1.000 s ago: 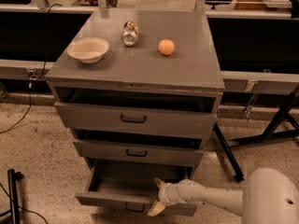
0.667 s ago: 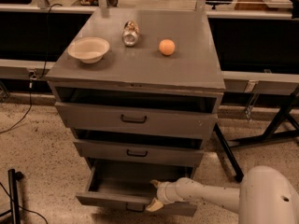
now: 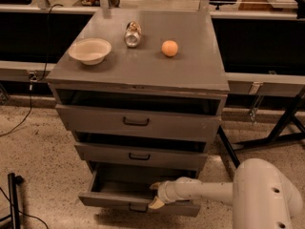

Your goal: Close bottom drawer

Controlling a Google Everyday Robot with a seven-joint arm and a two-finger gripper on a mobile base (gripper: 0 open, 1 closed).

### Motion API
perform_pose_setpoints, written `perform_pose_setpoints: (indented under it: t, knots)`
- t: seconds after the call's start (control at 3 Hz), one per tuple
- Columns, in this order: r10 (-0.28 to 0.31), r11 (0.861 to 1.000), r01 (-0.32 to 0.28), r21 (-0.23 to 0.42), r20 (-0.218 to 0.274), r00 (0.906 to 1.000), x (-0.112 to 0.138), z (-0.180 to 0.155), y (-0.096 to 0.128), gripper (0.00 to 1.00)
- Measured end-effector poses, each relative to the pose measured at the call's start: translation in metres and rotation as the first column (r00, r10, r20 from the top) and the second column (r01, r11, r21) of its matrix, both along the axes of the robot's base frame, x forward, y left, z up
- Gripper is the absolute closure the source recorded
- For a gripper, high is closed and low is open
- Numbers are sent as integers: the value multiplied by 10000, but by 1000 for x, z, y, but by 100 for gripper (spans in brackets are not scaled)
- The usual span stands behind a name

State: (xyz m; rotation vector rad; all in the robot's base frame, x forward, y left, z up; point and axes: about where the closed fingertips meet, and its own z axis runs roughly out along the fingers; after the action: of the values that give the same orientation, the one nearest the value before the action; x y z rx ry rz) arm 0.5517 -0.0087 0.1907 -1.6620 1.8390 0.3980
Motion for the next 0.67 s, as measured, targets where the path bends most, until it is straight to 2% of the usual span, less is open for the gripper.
perform_pose_setpoints:
  t: [0.67]
  knots:
    - [-154,9996,161,-224,282,9995,28,8,-3,47]
